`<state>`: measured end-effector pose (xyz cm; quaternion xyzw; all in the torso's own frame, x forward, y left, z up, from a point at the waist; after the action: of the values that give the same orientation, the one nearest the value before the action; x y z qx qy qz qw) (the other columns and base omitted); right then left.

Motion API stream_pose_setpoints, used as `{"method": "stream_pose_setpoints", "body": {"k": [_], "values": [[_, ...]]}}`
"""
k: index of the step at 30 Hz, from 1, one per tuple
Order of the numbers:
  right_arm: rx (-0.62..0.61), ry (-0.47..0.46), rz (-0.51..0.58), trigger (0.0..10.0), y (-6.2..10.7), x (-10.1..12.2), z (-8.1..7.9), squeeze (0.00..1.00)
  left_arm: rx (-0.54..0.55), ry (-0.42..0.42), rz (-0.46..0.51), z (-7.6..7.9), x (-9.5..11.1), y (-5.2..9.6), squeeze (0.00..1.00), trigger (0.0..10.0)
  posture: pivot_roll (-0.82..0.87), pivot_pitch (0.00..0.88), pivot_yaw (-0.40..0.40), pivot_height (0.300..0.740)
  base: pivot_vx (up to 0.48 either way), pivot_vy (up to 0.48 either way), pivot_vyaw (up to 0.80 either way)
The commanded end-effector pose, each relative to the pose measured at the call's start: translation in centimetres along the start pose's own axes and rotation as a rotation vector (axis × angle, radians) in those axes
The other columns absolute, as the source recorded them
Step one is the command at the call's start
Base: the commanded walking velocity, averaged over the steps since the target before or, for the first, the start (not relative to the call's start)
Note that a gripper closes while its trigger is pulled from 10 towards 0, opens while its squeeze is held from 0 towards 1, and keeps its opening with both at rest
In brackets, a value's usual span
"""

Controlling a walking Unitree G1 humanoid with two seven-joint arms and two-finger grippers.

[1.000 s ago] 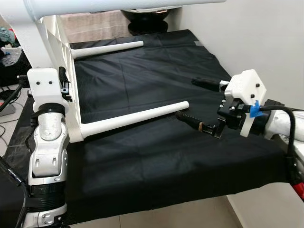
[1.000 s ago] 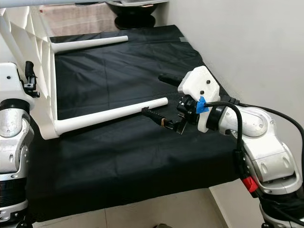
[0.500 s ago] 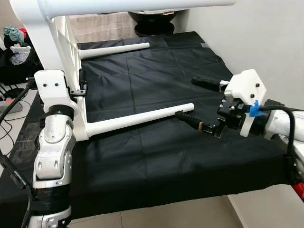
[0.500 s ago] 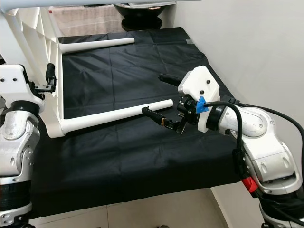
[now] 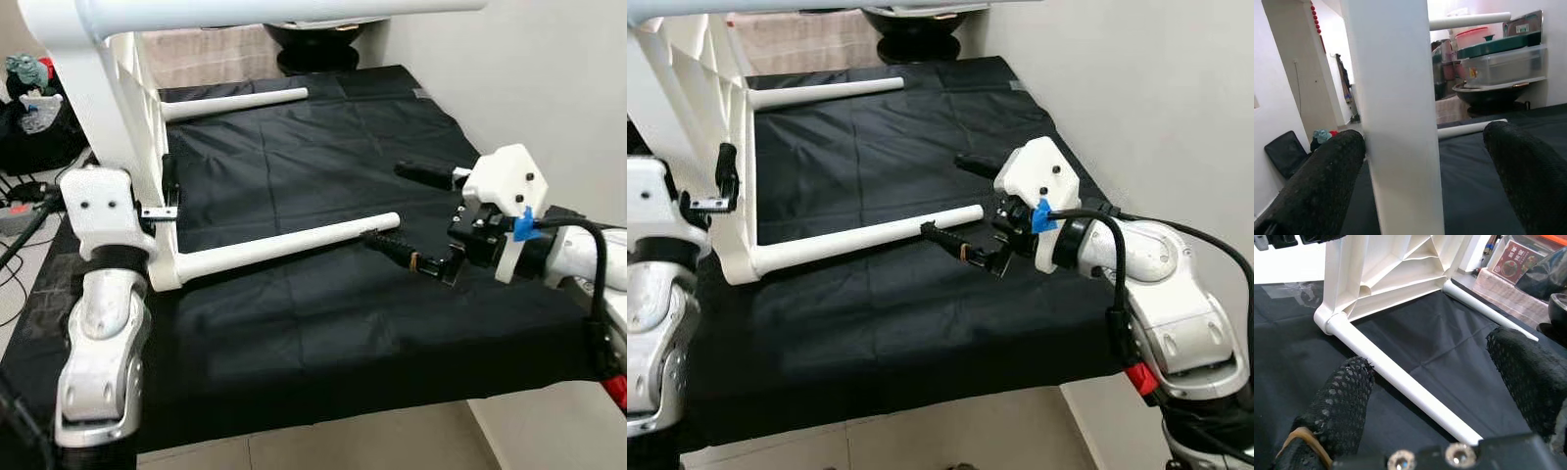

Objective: Building children table

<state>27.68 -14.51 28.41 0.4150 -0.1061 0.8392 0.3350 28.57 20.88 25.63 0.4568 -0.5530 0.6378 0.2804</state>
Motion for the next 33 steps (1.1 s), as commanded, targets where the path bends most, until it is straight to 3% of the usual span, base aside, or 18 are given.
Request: {"method": "stream_pose_setpoints", "body": {"k": [1, 5, 9, 16, 19, 21, 22, 23, 24, 25, 27, 29, 33], "values": [[0.026, 0.002, 0.003, 10.0, -0.4, -0.2, -0.4, 0.0, 0.034, -0.027, -0.003, -0.7, 0.1, 0.5, 1.0, 10.0, -0.02, 0.105, -0.007, 0.74, 0.0, 0.0, 0.0], [-0.009, -0.038, 0.021, 10.0, -0.8, -0.6, -0.2, 0.0, 0.046, -0.043, -0.017, -1.1, -0.1, 1.2, 1.0, 10.0, -0.02, 0.101, -0.011, 0.74, 0.0, 0.0, 0.0], [-0.115, -0.155, 0.028, 10.0, -1.7, -2.7, 0.1, 0.0, 0.046, -0.061, -0.059, -1.6, -0.7, 2.5, 1.0, 10.0, -0.02, 0.102, -0.013, 0.74, 0.0, 0.0, 0.0], [-0.2, -0.224, -0.017, 10.0, -2.3, -5.4, 0.0, 0.0, 0.033, -0.066, -0.11, -1.7, -1.1, 4.5, 1.0, 10.0, 0.0, 0.091, -0.019, 0.74, 0.0, 0.0, 0.0], [-0.255, -0.277, 0.0, 10.0, -2.7, -6.1, 0.2, 0.0, -0.007, -0.026, -0.136, -0.9, -1.6, 5.1, 1.0, 10.0, 0.0, 0.086, -0.023, 0.74, 0.0, 0.0, 0.0], [-0.299, -0.371, 0.039, 10.0, -2.9, -6.5, 0.3, 0.0, -0.097, 0.035, -0.154, 0.7, -2.1, 5.4, 1.0, 10.0, 0.0, 0.079, -0.025, 0.74, 0.0, 0.0, 0.45], [-0.301, -0.366, 0.026, 10.0, -3.3, -6.9, -0.1, 0.0, -0.167, 0.069, -0.182, 1.9, -2.8, 5.8, 0.91, 10.0, 0.0, 0.075, -0.025, 0.74, 0.0, 0.0, 0.76], [-0.301, -0.366, 0.026, 10.0, -3.3, -6.9, -0.1, 0.0, -0.167, 0.069, -0.182, 1.9, -2.8, 5.8, 0.91, 10.0, 0.0, 0.075, -0.025, 0.74, 0.0, 0.0, 0.76], [-0.295, -0.339, 0.004, 10.0, -3.8, -7.4, -0.6, 0.0, -0.29, 0.114, -0.243, 3.8, -4.0, 6.7, 0.0, 10.0, 0.0, 0.067, -0.026, 0.74, 0.0, 0.0, 0.75], [-0.29, -0.33, 0.001, 10.0, -4.0, -7.4, -0.7, 0.0, -0.361, 0.13, -0.268, 4.8, -4.5, 7.4, 0.0, 10.0, 0.0, 0.066, -0.028, 0.74, 0.0, 0.0, 0.75], [-0.29, -0.33, 0.001, 10.0, -4.0, -7.4, -0.7, 0.0, -0.361, 0.13, -0.268, 4.8, -4.5, 7.4, 0.0, 10.0, 0.0, 0.066, -0.028, 0.74, 0.0, 0.0, 0.75], [-0.293, -0.318, 0.012, 10.0, -4.1, -7.2, -0.3, 0.0, -0.48, 0.174, -0.336, 6.2, -5.7, 8.8, 0.0, 10.0, 0.0, 0.06, -0.029, 0.74, 0.0, 0.0, 0.75], [-0.298, -0.29, 0.013, 10.0, -4.2, -7.2, 0.2, 0.0, -0.494, 0.148, -0.361, 6.4, -6.6, 9.3, 0.0, 10.0, 0.0, 0.057, -0.032, 0.74, 0.0, 0.0, 0.75]]}}
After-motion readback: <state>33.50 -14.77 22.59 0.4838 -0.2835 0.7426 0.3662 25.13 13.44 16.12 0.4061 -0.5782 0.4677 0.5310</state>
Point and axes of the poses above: a point about 5 cm out from each wrist's last joint towards the gripper, its own y axis pointing back from the gripper into the wrist, its own x axis along the axis of the wrist's last joint, z = x × y, the point moved 3 cm from there along -y, pointing out of the wrist towards the gripper, and after that the axes turned 2 degrees about y, right-handed, at the moved point
